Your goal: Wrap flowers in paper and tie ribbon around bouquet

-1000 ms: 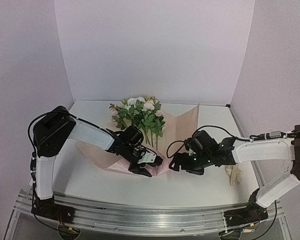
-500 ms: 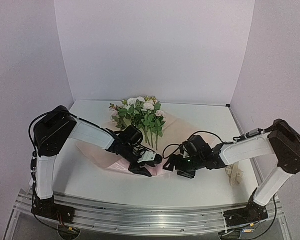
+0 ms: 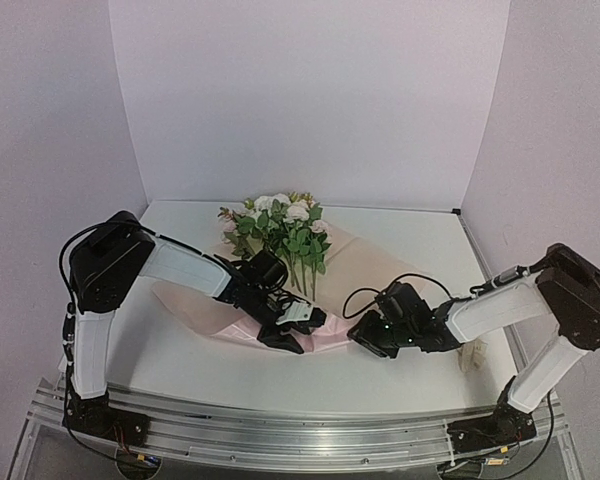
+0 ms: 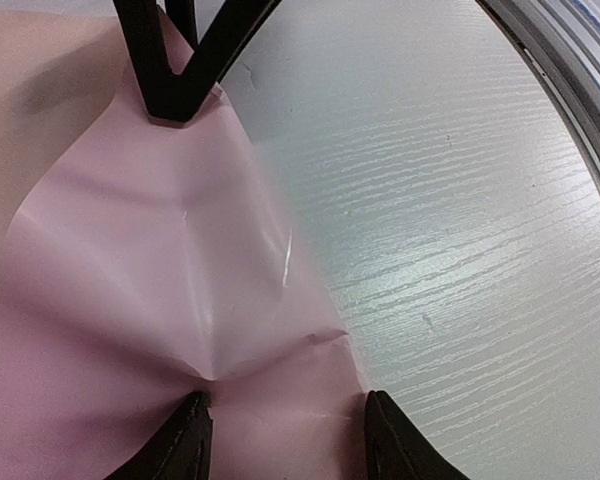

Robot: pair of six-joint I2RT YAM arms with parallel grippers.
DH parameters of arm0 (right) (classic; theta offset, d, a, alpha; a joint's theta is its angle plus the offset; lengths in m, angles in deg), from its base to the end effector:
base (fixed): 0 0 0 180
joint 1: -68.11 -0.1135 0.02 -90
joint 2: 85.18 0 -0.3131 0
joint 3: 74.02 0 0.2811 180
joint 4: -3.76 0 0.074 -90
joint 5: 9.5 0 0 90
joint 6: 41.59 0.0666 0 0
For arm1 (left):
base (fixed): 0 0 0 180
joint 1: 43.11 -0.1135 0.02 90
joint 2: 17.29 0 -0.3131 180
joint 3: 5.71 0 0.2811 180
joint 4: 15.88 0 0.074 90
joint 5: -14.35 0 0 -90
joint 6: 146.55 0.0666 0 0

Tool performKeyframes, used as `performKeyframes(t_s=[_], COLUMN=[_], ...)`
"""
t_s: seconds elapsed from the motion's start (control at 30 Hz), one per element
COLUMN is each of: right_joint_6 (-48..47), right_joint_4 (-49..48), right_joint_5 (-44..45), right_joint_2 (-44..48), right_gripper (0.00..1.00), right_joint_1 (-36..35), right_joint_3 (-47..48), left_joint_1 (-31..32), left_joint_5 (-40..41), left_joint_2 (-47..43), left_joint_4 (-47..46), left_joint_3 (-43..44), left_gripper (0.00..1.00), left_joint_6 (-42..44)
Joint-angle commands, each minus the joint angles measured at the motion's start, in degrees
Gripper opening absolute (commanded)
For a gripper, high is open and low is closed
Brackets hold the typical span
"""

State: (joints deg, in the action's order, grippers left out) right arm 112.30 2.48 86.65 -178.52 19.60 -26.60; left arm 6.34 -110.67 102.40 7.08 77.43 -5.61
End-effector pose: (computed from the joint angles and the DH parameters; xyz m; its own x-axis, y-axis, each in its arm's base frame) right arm 0.2263 0.2451 0.1256 -0.8283 0.4111 -0.3807 0.1125 0.7876 0.6058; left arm 0.2740 -0.3790 0.1073 0.2772 0.6542 -0.7037 0.9464 -0.3123 0.0824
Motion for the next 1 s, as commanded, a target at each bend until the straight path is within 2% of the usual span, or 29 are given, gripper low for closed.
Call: performKeyframes(t_s=[0.0,0.2,0.4,0.53,0.7,0.97], right_joint_6=[4.7,8.2,8.4,4.1,0.0,-4.4], right_joint_4=[-3.1,-5.4,-5.1,1.8,10.2,23.7], right_joint_5=[3.9,4.2,6.0,9.8,17.7,26.7], right_joint_2=[-2.3,-2.9,-1.9,-0.3,1.1,-0.6], right_gripper=[0.35,0.31,0.01,0.0,0.0,0.0], right_joint_1=[0.1,-1.2,-2.8,-4.8,-8.5,-12.1], right_joint_3=[0.3,-1.3,-1.4,1.9,7.5,17.1], left_joint_1=[-0.1,-0.2,-0.1,-0.1,-0.1,-0.2], left_joint_5=[3.6,4.1,4.5,3.4,2.6,6.9], left_joint_2=[3.2,2.8,1.7,0.6,0.5,0.6], left_joint_4=[4.9,5.7,6.1,9.0,10.8,6.2], left_joint_3=[0.2,1.0,1.9,5.5,9.5,4.7], left_gripper=[0.52,0.52,0.53,0.55,0.55,0.53], left_joint_6=[1.4,0.4,-0.7,-3.1,-12.0,-27.7])
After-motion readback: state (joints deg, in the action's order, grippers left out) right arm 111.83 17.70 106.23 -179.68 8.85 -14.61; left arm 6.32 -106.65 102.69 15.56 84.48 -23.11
